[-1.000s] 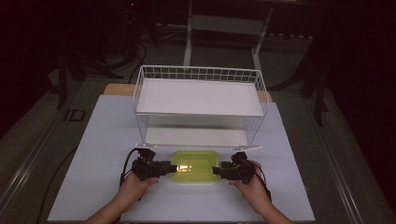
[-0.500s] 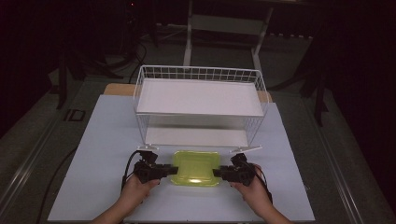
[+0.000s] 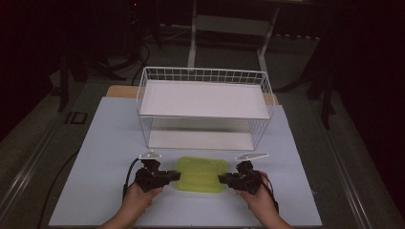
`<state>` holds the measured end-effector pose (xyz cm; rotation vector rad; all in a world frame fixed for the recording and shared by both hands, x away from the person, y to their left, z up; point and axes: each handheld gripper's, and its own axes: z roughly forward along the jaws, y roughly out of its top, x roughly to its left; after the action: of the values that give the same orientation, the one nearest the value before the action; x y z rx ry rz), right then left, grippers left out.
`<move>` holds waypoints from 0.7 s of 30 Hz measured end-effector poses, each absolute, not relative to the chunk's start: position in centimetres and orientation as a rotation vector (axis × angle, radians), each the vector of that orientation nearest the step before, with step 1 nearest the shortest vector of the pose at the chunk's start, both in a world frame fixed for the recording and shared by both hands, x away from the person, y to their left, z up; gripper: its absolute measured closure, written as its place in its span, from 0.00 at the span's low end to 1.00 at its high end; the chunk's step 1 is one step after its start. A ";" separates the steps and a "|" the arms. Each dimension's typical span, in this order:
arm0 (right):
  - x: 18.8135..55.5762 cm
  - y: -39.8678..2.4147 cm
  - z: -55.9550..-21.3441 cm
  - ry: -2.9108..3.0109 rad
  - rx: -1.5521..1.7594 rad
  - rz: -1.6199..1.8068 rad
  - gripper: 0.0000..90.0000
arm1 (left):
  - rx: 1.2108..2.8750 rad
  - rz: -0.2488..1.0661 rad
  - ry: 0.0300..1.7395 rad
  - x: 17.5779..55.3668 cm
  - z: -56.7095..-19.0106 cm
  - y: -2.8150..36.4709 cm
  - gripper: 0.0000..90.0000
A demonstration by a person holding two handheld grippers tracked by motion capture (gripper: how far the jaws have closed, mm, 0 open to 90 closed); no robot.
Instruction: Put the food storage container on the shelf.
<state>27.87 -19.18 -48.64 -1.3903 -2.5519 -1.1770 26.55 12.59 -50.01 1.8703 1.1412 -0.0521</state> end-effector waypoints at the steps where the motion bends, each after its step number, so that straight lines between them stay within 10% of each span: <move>1: 27.9 -19.3 -48.5 -2.542 -1.395 -1.193 0.84 | 1.864 -0.042 1.138 26.6 -49.7 12.6 0.90; 21: 31.5 -19.2 -45.9 -2.552 -1.498 -1.327 0.84 | 1.800 0.057 1.109 31.0 -48.1 12.1 0.90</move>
<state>31.51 -19.19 -45.90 -1.4983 -2.5517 -1.3271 30.98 12.13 -48.06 1.8005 1.1088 0.0566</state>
